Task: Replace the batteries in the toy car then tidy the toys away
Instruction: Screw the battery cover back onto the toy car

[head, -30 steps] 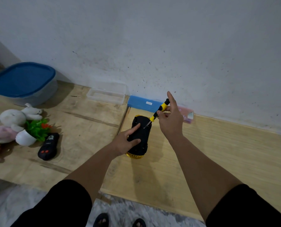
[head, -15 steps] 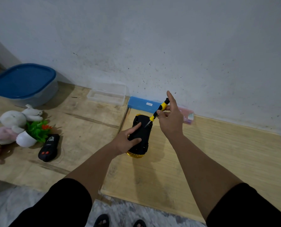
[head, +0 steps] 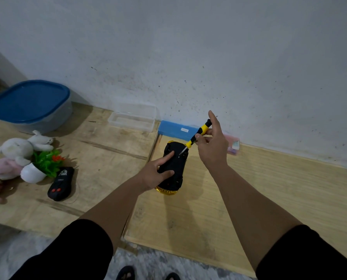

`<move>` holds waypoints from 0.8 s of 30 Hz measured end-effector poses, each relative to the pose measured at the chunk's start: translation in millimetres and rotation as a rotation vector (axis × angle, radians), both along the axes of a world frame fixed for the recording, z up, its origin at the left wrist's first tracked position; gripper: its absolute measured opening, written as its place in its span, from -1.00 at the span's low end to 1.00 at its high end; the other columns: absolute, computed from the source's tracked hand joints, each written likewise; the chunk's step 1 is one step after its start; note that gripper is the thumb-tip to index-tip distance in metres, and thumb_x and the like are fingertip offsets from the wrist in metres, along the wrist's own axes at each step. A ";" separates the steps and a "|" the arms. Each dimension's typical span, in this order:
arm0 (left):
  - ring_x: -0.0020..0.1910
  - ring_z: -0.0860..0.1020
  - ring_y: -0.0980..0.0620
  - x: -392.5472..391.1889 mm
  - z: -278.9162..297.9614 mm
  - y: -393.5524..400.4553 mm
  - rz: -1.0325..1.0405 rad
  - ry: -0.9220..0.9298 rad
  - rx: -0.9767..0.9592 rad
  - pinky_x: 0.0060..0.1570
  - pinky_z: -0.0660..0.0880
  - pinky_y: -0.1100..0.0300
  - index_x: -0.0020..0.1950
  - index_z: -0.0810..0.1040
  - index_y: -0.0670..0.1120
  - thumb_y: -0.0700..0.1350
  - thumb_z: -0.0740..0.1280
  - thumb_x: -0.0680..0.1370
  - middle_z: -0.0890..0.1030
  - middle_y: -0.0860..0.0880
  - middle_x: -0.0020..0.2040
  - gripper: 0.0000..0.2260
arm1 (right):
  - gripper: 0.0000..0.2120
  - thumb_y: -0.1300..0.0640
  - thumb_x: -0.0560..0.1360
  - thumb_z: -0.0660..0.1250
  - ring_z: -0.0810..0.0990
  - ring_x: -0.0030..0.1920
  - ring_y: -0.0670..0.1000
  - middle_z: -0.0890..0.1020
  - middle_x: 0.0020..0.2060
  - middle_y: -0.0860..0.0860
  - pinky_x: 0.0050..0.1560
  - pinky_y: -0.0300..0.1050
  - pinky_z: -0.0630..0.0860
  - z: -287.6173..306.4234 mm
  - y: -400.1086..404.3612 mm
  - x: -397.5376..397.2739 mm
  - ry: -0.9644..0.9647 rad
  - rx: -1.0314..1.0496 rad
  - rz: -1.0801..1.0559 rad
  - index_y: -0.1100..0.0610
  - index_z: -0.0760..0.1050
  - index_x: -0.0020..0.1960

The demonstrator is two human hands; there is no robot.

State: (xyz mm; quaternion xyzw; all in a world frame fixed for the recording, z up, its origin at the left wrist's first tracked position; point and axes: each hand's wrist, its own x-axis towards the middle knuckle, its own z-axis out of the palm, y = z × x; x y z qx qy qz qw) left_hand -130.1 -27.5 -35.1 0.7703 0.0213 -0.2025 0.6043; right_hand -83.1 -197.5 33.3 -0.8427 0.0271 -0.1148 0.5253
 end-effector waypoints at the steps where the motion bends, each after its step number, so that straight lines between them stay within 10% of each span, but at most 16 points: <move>1: 0.16 0.53 0.06 0.4 0.3 -0.1 -0.002 -0.001 -0.001 0.06 0.52 0.28 0.44 0.23 0.26 -0.17 0.34 0.55 0.46 0.04 0.30 -0.43 | -0.33 0.32 0.49 0.32 0.58 -0.07 0.00 0.51 -0.07 -0.01 0.02 -0.18 0.55 0.3 0.0 -0.1 -0.001 0.000 0.000 -0.08 0.16 0.47; 24: 0.17 0.53 0.00 -0.4 2.7 -1.1 0.008 0.026 0.009 0.15 0.53 0.07 0.42 0.24 0.30 -0.12 0.35 0.54 0.46 0.00 0.33 -0.44 | -0.44 0.33 0.49 0.31 0.54 -0.05 -0.08 0.47 0.04 -0.12 0.05 -0.27 0.48 3.7 6.6 -8.7 -0.100 -0.115 0.121 -0.03 0.28 0.41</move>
